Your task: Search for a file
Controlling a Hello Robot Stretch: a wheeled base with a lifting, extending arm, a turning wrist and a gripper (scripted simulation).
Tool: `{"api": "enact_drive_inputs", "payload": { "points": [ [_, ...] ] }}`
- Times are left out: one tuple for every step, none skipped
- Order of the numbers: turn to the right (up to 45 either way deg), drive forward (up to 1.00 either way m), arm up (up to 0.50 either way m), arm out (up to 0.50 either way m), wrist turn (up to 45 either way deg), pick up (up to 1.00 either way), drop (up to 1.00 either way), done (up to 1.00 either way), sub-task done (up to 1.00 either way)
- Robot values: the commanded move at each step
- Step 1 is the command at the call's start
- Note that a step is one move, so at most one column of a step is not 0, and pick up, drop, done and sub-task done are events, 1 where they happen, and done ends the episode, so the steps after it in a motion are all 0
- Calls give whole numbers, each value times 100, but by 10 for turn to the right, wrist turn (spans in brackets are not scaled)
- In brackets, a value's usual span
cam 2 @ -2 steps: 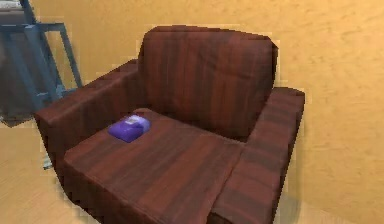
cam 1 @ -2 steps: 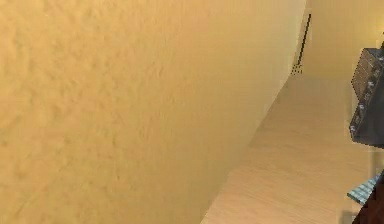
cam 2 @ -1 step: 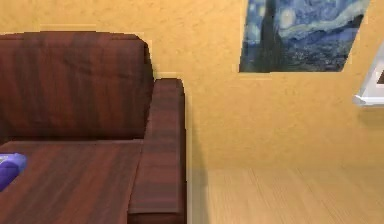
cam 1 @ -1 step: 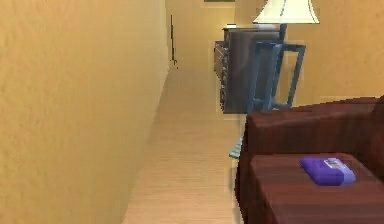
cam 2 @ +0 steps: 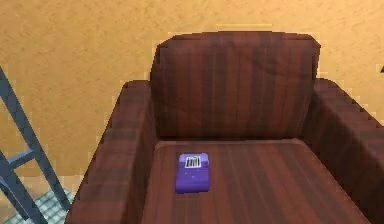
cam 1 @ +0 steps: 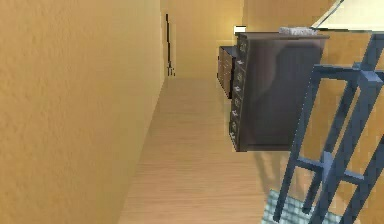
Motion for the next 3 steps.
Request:
{"api": "enact_drive_inputs", "payload": {
  "points": [
    [30,0,0,0,0,0,0,0,0],
    [0,95,0,0,0,0,0,0,0],
    [-30,0,0,0,0,0,0,0,0]
  ]
}}
